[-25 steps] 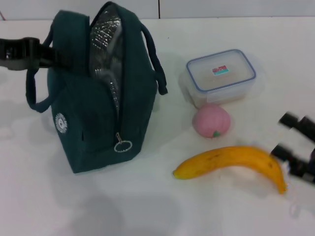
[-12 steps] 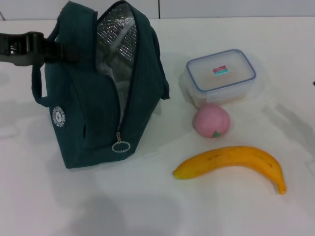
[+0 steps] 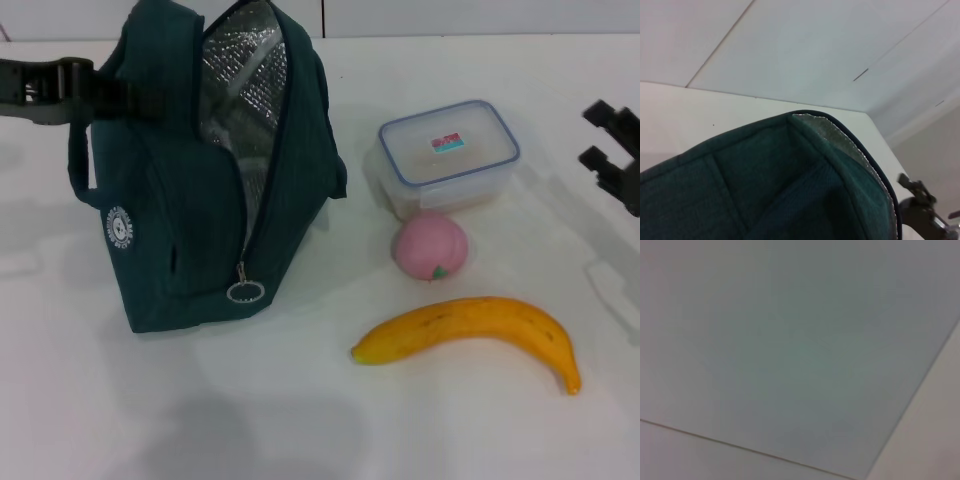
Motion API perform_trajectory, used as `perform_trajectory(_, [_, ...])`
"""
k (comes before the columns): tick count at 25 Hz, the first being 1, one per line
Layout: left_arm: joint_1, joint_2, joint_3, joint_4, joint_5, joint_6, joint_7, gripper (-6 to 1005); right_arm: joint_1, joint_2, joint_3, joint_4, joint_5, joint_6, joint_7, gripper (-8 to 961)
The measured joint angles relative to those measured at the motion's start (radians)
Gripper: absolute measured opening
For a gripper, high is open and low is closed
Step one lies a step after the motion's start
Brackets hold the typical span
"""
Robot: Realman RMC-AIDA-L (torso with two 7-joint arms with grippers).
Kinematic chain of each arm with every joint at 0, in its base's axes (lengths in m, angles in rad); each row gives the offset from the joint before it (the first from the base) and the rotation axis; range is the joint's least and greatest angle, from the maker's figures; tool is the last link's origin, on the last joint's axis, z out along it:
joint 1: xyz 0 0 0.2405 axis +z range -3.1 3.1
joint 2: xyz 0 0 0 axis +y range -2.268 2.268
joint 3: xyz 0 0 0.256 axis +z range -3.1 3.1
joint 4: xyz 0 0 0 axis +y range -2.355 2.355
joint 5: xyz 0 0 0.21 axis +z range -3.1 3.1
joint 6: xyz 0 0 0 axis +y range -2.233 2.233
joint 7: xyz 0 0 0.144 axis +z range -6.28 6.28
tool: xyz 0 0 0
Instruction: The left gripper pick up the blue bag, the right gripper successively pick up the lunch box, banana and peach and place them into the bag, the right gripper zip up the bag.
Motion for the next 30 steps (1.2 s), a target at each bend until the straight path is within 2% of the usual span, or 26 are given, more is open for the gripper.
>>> perform_trajectory(10, [-0.028, 0.0, -0.005, -0.002, -0.001, -0.002, 0.015, 32, 0.14, 0.008, 0.0, 0.078, -0.002, 0.211, 0.003, 868])
perform_trajectory(17, [-0.053, -0.003, -0.002, -0.002, -0.001, -0.002, 0.016, 32, 0.213, 0.008, 0.001, 0.118, -0.005, 0.285, 0.004, 867])
perform_trajectory(30, [-0.091, -0.011, 0.001, -0.022, -0.004, -0.002, 0.016, 31, 0.285, 0.008, -0.002, 0.132, -0.009, 0.35, 0.005, 864])
